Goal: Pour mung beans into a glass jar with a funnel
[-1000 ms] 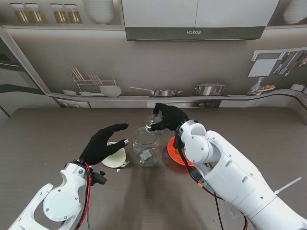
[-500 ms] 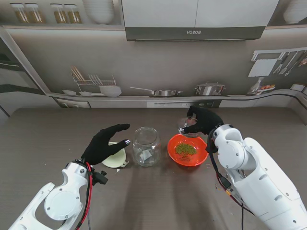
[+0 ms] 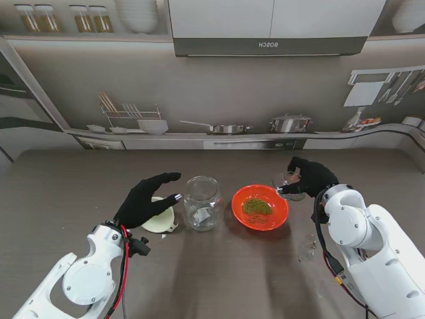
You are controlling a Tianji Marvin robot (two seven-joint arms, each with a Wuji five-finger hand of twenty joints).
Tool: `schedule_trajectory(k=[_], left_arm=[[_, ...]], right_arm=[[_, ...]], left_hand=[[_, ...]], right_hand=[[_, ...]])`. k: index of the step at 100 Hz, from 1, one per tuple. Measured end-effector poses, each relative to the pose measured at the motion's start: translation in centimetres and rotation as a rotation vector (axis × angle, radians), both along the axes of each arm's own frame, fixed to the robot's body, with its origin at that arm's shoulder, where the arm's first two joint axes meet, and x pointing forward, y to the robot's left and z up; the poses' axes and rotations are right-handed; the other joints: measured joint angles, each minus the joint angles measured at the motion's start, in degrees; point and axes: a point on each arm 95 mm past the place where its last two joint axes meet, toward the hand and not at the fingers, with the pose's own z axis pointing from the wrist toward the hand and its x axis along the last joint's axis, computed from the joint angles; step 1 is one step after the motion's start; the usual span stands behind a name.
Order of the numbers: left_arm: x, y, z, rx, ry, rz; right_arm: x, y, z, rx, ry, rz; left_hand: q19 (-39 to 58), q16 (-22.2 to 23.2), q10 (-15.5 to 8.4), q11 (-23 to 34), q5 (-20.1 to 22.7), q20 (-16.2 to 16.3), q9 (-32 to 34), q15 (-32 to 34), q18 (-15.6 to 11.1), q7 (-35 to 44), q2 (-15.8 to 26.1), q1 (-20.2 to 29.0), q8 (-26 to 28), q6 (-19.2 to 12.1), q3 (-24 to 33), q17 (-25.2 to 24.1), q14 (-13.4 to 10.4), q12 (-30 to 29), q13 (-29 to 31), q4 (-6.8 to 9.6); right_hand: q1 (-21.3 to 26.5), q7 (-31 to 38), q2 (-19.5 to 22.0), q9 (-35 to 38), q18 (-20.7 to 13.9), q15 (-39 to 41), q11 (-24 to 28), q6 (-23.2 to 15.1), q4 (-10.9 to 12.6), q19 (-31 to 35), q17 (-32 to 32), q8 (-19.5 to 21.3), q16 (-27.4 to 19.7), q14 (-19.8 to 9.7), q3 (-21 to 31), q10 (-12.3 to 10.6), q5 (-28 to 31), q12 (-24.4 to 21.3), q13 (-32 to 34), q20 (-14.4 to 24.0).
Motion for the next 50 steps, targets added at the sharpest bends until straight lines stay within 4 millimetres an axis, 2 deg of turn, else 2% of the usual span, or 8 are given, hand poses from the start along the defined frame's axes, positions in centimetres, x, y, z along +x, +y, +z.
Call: schedule_trajectory(k=[50], left_arm=[[0.0,-0.1,0.0,0.001,0.003,-0.001]], right_arm=[[-0.6,-3.5,-0.9,-0.051,0.038,-0.088]], left_hand=[[0.0,0.0,0.0,0.0,0.0,0.1,0.0,0.0,0.0,0.0,0.0,0.0,0.0,0.0,0.0,0.0,0.0,0.0,0.0,0.00]], right_hand=[[0.0,0.0,0.0,0.0,0.0,0.1,0.0,0.0,0.0,0.0,0.0,0.0,0.0,0.0,0.0,0.0,0.0,0.0,0.0,0.0]])
